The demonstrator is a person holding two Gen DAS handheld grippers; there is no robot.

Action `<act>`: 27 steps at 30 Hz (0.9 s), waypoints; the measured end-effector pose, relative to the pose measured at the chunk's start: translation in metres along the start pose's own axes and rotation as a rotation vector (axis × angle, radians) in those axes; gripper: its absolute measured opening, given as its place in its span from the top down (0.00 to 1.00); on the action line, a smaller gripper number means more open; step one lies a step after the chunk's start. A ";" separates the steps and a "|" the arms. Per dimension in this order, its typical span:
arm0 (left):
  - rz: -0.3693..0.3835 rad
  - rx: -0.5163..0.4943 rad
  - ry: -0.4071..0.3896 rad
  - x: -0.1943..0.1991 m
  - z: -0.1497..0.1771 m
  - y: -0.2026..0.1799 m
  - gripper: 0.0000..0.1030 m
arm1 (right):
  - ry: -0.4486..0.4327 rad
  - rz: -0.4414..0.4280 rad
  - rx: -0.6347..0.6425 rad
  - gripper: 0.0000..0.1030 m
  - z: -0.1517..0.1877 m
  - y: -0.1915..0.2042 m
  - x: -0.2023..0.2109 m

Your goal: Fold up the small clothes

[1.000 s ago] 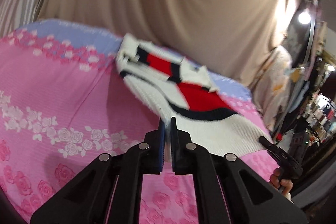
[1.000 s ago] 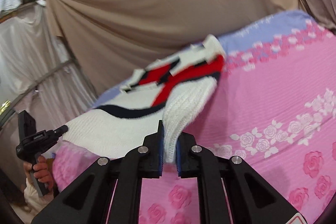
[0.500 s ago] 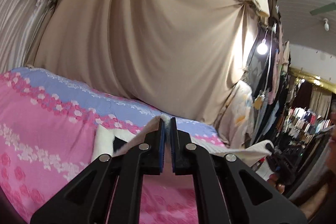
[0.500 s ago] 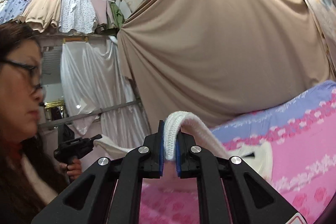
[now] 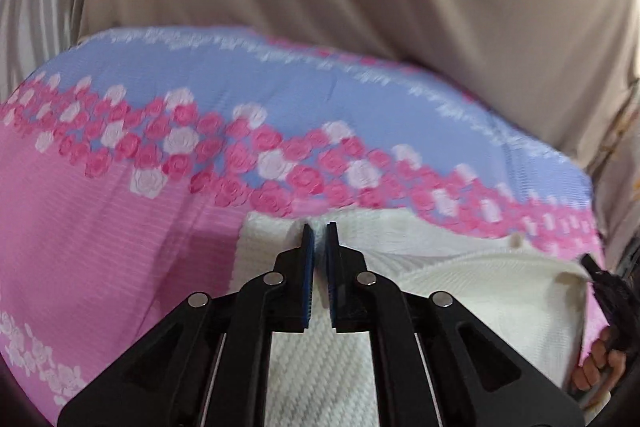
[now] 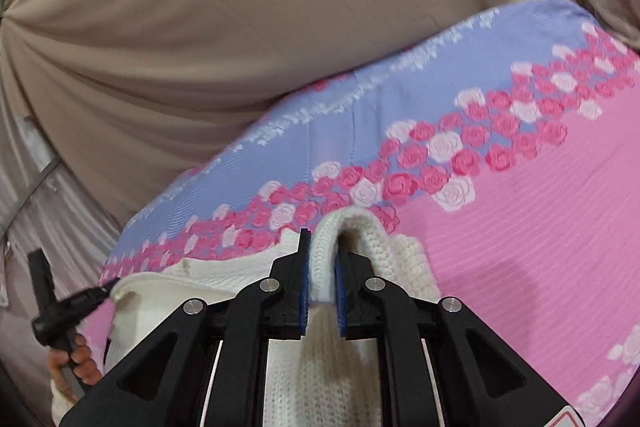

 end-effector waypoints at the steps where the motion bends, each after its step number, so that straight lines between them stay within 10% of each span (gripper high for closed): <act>1: 0.015 0.018 0.009 -0.003 0.003 0.002 0.92 | -0.028 -0.015 -0.008 0.87 0.000 0.003 0.008; 3: 0.037 0.065 -0.026 0.011 0.006 0.008 0.80 | -0.090 -0.004 0.024 0.75 0.002 0.014 0.035; 4: 0.031 0.080 -0.044 0.024 0.007 0.010 0.56 | -0.134 0.029 0.049 0.56 0.004 0.021 0.048; 5: 0.036 0.098 -0.082 0.047 0.010 0.008 0.33 | -0.175 0.053 0.090 0.53 0.013 0.032 0.062; 8: 0.122 0.063 -0.188 0.105 0.030 -0.013 0.14 | -0.103 -0.036 0.225 0.53 0.061 0.084 0.078; 12: 0.218 -0.215 -0.085 0.122 0.093 -0.082 0.13 | 0.166 -0.194 0.380 0.61 0.157 0.145 0.060; 16: 0.005 -0.403 -0.043 0.099 0.145 -0.090 0.21 | 0.239 -0.069 0.459 0.67 0.198 0.129 0.052; 22: -0.122 -0.249 0.064 0.082 0.170 0.016 0.30 | 0.209 0.086 0.206 0.95 0.177 0.007 0.102; 27: -0.174 -0.254 0.015 0.115 0.171 0.030 0.32 | 0.132 0.215 0.068 0.91 0.159 -0.049 0.147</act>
Point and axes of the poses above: each gripper's, at about its wrist camera, not at the fingertips, and x roughly against the way its jaws point, y to its left, z to its underside, the point moved 7 cm from there along -x, roughly the way its jaws point
